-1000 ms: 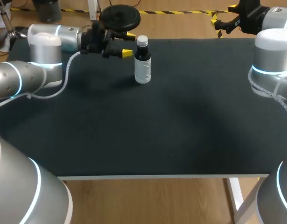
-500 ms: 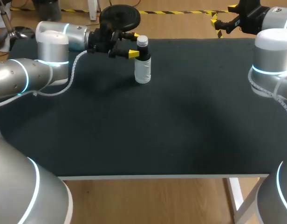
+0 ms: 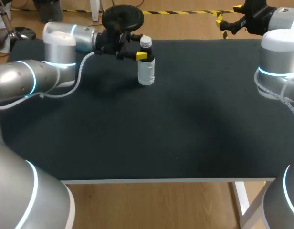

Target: Unscrew the bottle cap

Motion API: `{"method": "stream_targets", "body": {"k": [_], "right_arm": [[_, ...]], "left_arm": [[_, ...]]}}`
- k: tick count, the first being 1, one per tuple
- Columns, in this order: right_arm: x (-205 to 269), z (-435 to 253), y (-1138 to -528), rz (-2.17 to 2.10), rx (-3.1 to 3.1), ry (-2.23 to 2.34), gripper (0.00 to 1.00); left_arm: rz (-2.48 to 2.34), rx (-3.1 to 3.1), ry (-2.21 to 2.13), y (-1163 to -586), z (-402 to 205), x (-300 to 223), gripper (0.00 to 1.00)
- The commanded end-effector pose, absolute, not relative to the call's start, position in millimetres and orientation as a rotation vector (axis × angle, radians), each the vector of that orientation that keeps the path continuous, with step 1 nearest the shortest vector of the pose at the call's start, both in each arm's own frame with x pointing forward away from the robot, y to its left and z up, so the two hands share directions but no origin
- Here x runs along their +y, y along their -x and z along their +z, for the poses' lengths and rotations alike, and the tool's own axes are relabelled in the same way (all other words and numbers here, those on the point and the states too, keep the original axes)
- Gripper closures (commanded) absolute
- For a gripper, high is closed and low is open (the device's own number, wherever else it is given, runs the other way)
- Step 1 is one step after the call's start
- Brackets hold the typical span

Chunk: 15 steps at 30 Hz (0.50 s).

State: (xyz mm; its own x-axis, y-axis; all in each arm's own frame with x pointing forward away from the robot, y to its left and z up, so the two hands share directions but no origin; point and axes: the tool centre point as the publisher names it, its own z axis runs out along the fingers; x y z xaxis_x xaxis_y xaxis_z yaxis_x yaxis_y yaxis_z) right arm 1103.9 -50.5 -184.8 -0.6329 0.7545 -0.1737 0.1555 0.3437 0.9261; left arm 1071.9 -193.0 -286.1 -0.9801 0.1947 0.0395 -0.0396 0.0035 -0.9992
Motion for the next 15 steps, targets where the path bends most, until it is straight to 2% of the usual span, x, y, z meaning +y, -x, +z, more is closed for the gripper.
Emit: {"method": "stream_targets", "body": {"k": [1,12,13,15], "right_arm": [[-50.5,-184.8,-1103.9,1.292,2.012,-0.792,0.0],[-50.5,-184.8,-1103.9,1.292,2.012,-0.792,0.0],[-50.5,-184.8,-1103.9,1.292,2.012,-0.792,0.0],[-50.5,-184.8,-1103.9,1.292,2.012,-0.792,0.0]], "left_arm": [[2.088,-2.055,0.215,-1080.1,-292.1,-196.7,0.0],[2.084,-2.055,0.235,-1080.2,-289.8,-197.4,0.0],[2.085,-2.055,0.235,-1080.2,-289.2,-197.0,0.09],[2.085,-2.056,0.236,-1080.3,-288.8,-196.8,0.09]]}}
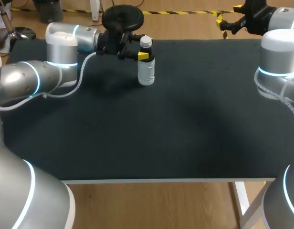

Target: Unscrew the bottle cap

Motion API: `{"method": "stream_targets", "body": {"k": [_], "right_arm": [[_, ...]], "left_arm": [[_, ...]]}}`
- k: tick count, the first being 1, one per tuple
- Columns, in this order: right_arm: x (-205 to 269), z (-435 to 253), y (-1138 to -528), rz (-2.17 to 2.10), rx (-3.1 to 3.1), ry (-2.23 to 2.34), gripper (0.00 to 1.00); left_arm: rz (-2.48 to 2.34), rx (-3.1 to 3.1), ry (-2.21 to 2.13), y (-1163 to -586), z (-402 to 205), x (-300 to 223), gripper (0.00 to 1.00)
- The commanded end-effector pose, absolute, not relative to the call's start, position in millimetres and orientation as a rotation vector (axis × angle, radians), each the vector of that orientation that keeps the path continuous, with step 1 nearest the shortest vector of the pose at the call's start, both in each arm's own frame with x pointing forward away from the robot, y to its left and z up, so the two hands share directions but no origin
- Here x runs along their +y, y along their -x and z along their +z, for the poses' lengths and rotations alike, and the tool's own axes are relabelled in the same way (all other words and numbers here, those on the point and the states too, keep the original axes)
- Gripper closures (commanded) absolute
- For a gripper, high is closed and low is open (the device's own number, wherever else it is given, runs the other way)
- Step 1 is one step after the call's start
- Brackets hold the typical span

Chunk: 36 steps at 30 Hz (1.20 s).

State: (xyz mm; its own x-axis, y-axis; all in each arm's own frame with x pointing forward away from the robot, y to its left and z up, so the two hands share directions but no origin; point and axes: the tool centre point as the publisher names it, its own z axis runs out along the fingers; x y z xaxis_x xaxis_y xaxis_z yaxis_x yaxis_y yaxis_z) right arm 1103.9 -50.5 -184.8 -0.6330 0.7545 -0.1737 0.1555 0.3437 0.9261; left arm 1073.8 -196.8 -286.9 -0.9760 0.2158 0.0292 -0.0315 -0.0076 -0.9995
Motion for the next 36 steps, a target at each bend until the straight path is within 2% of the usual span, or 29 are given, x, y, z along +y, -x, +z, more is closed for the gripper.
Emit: {"method": "stream_targets", "body": {"k": [1,2,5,7,8,11,36], "right_arm": [[-50.5,-184.8,-1103.9,1.292,2.012,-0.792,0.0],[-50.5,-184.8,-1103.9,1.292,2.012,-0.792,0.0],[-50.5,-184.8,-1103.9,1.292,2.012,-0.792,0.0],[-50.5,-184.8,-1103.9,1.292,2.012,-0.792,0.0],[-50.5,-184.8,-1103.9,1.292,2.012,-0.792,0.0],[-50.5,-184.8,-1103.9,1.292,2.012,-0.792,0.0],[-50.5,-184.8,-1103.9,1.292,2.012,-0.792,0.0]], "left_arm": [[2.085,-2.058,0.237,-1080.4,-288.7,-196.7,0.22],[2.085,-2.059,0.238,-1080.4,-288.6,-196.7,0.33],[2.084,-2.063,0.237,-1080.6,-288.2,-196.3,0.55],[2.084,-2.065,0.235,-1080.8,-287.9,-196.1,0.61],[2.084,-2.066,0.234,-1081.0,-287.7,-196.1,0.67],[2.089,-2.066,0.235,-1082.0,-287.0,-195.2,1.0],[2.117,-2.068,0.269,-1083.7,-284.5,-189.9,1.0]]}}
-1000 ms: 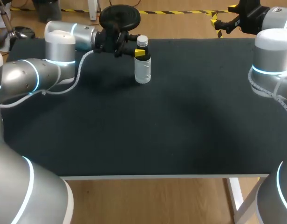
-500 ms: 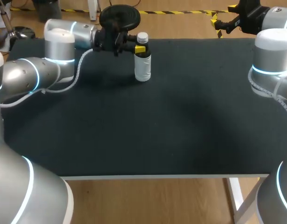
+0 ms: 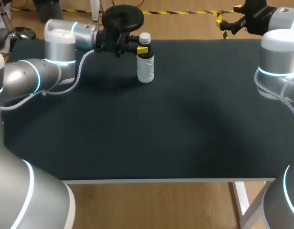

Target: Unscrew the bottle cap

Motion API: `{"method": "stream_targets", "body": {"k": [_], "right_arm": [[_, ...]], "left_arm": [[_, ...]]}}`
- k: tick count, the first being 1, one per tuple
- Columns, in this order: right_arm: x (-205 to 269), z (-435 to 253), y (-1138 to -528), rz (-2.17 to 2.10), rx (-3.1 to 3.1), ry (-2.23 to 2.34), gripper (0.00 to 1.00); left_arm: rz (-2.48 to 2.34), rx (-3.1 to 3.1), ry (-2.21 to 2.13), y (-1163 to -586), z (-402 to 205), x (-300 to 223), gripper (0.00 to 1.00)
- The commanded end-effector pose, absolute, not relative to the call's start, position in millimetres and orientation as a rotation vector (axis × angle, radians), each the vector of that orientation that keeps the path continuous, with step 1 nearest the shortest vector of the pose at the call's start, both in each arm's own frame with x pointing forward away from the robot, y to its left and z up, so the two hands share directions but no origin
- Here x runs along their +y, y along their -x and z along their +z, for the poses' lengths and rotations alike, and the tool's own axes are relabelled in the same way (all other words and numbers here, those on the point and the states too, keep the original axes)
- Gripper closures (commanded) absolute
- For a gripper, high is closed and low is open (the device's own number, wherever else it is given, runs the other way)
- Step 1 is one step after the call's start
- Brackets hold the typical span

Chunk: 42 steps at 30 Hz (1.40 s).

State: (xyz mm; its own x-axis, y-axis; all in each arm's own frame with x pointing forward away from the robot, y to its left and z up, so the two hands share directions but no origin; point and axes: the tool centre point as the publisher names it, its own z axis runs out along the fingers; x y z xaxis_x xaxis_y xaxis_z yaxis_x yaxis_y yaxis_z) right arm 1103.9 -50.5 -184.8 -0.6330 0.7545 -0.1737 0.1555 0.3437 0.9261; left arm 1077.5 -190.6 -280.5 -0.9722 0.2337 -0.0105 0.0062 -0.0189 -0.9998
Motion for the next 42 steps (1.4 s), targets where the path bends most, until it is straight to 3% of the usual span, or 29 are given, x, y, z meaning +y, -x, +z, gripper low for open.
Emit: {"method": "stream_targets", "body": {"k": [1,42], "right_arm": [[-50.5,-184.8,-1103.9,1.292,2.012,-0.792,0.0],[-50.5,-184.8,-1103.9,1.292,2.012,-0.792,0.0]], "left_arm": [[2.116,-2.068,0.268,-1083.7,-284.6,-189.6,1.0],[2.114,-2.075,0.239,-1082.4,-284.5,-188.8,1.0]]}}
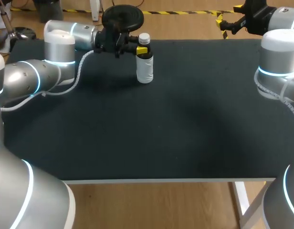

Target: Unscrew the bottle cap

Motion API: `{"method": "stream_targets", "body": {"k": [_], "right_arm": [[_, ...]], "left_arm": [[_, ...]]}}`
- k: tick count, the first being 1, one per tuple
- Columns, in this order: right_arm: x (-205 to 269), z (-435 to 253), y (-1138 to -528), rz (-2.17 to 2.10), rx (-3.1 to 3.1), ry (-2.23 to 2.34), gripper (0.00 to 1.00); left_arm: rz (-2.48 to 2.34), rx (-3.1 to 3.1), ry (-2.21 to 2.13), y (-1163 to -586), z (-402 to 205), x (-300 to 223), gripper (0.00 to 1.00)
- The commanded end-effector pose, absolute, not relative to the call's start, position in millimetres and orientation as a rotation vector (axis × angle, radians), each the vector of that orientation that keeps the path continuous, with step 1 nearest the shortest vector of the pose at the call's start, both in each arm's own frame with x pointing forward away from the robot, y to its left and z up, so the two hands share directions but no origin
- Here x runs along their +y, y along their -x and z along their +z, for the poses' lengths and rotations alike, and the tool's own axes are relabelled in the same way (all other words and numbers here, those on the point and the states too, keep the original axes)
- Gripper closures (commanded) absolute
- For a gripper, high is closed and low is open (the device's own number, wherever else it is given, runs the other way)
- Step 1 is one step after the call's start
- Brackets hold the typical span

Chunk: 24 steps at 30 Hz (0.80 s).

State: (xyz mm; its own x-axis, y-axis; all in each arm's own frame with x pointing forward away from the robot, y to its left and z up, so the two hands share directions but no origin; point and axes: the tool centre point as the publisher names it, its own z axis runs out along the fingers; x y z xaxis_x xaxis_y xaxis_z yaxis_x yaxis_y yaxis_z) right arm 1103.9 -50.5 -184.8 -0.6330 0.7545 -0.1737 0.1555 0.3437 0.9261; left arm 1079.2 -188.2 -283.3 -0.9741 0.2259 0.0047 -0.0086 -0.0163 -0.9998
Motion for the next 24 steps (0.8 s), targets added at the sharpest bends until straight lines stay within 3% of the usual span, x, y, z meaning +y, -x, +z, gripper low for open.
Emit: {"method": "stream_targets", "body": {"k": [1,24], "right_arm": [[-50,-185,-1104,1.292,2.012,-0.792,0.0],[79,-188,-1055,1.424,1.878,-0.836,0.0]], "left_arm": [[2.114,-2.075,0.239,-1082,-285,-189,1.0],[2.114,-2.075,0.239,-1082,-285,-189,1.0]]}}
